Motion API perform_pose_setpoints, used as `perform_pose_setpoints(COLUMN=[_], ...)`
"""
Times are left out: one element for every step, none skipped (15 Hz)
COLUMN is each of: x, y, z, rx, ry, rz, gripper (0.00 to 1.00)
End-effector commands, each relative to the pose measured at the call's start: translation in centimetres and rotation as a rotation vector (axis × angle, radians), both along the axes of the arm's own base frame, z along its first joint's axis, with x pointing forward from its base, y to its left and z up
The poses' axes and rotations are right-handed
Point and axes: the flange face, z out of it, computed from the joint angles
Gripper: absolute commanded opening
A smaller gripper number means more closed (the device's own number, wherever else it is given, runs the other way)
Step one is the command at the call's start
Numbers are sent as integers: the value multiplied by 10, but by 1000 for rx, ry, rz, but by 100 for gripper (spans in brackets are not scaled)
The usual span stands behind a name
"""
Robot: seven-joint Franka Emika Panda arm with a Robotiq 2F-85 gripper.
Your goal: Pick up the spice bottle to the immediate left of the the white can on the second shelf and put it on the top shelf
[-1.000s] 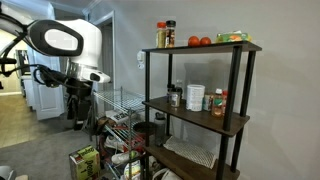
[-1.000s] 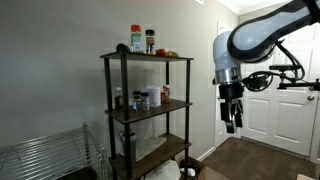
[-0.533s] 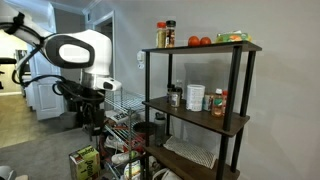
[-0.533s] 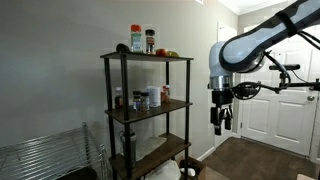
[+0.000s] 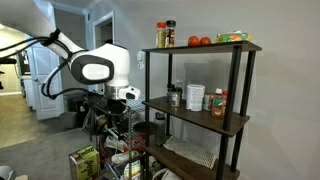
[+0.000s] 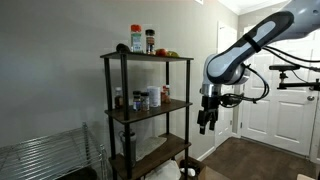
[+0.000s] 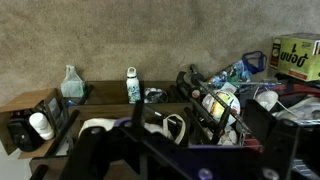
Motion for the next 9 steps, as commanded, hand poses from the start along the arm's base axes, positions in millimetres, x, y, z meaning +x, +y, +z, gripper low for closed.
perform_pose_setpoints(x=[16,18,20,21,23,24,25,27,28], y=[-7,-8,-9,-9,-9,-9,-9,-9,-8], z=[-8,-10,-11,-11,-12,-12,-12,-13,-12], rx=[49,57,65,72,79,84,89,93,98], ry=[-24,-25,-25,-27,-28,-30,-31,-32,-34], rz=[27,31,35,40,42,46,51,54,56], gripper=[100,100,100,100,100,100,100,100,100])
